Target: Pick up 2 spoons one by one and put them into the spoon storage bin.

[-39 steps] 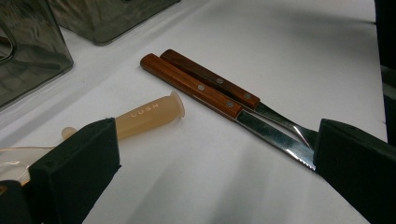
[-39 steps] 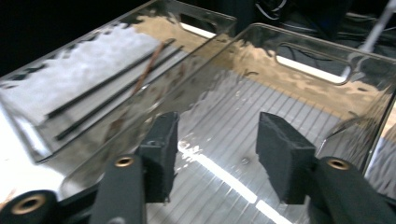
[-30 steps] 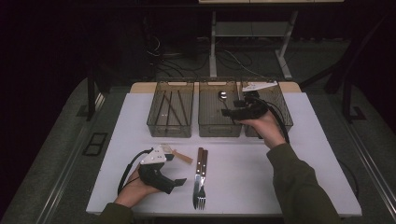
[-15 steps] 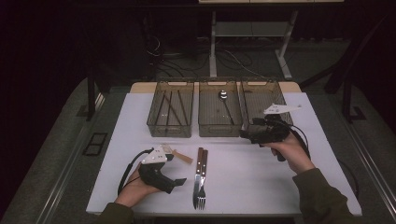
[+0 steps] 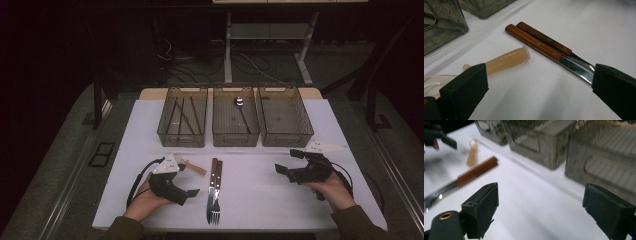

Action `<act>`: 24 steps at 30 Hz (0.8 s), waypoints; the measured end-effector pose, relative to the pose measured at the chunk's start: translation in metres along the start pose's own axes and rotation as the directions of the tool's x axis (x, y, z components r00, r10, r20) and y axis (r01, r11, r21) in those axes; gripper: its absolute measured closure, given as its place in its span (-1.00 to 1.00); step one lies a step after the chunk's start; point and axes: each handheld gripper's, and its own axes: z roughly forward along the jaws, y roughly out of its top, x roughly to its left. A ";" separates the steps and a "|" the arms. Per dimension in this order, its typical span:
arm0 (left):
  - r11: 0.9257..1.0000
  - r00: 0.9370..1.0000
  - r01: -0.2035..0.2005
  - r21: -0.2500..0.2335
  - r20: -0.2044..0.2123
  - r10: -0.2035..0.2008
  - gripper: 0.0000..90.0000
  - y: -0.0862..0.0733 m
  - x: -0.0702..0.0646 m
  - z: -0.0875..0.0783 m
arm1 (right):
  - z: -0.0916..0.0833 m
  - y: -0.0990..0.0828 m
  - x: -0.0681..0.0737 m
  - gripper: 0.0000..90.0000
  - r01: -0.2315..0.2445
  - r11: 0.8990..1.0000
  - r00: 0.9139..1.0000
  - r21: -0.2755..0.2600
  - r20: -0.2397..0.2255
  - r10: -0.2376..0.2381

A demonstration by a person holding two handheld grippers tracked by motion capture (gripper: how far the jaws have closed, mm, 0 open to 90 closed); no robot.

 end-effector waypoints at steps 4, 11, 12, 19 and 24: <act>1.000 1.000 0.001 0.007 -0.008 -0.001 -1.00 0.000 0.001 0.000 | -0.005 -0.015 0.004 -0.70 0.015 1.000 1.000 0.010 0.000 -0.015; 1.000 1.000 0.015 0.000 -0.025 -0.015 -0.95 0.000 0.002 -0.002 | -0.011 -0.035 0.007 -0.70 0.002 1.000 1.000 -0.008 0.019 -0.002; 1.000 0.999 0.018 -0.001 -0.027 -0.018 -0.94 0.000 0.002 -0.002 | -0.011 -0.038 0.007 -0.70 0.001 1.000 1.000 -0.001 0.022 -0.001; 1.000 0.999 0.009 -0.007 -0.049 -0.009 -0.73 0.006 0.007 -0.008 | -0.010 -0.044 0.007 -0.70 -0.017 1.000 1.000 0.008 0.024 0.017; 1.000 0.994 0.022 -0.019 -0.103 -0.024 -0.55 0.015 0.018 -0.013 | -0.010 -0.044 0.008 -0.70 -0.015 1.000 1.000 0.010 0.021 0.015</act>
